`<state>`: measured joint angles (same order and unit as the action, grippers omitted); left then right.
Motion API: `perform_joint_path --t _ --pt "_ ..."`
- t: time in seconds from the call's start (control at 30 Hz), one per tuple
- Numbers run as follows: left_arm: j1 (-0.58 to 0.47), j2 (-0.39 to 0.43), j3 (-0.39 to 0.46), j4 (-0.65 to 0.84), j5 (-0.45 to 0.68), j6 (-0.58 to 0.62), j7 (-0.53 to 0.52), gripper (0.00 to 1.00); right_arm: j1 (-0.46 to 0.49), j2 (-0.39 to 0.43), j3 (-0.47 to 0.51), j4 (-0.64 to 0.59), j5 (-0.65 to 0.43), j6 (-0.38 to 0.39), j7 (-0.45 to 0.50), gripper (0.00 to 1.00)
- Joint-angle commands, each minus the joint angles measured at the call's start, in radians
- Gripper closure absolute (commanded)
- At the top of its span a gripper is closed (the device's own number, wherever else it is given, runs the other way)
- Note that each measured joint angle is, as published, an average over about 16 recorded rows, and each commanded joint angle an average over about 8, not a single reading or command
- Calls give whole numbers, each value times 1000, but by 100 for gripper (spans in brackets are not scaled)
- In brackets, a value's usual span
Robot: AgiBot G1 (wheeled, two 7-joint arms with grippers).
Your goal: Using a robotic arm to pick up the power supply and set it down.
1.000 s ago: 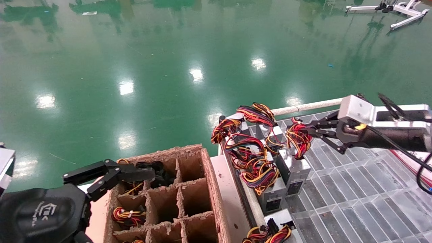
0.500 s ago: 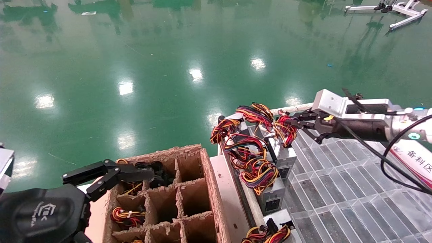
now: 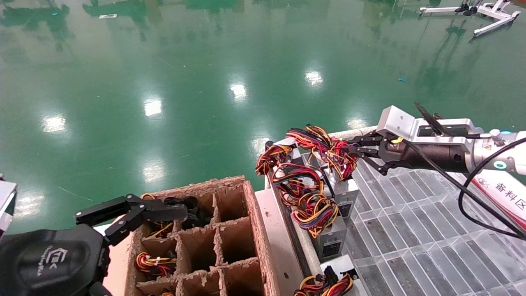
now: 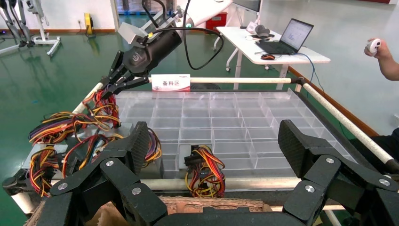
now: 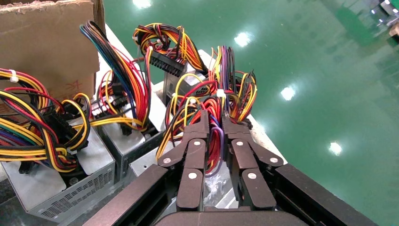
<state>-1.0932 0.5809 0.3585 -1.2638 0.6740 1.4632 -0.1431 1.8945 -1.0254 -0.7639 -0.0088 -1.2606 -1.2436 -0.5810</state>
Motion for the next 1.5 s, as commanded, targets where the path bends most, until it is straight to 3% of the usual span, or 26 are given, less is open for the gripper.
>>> perform_joint_path --t 0.03,0.67,1.13,1.5 --pt "0 0 0 0 0 0 0 0 0 0 1 -1 2 -2 4 0" --pt "0 0 0 0 0 0 0 0 8 5 2 -3 3 -10 9 0" --pt "0 0 0 0 0 0 0 0 62 38 32 -59 44 -120 153 0" --pt "0 0 0 1 0 0 0 0 -60 96 104 126 123 -152 256 0"
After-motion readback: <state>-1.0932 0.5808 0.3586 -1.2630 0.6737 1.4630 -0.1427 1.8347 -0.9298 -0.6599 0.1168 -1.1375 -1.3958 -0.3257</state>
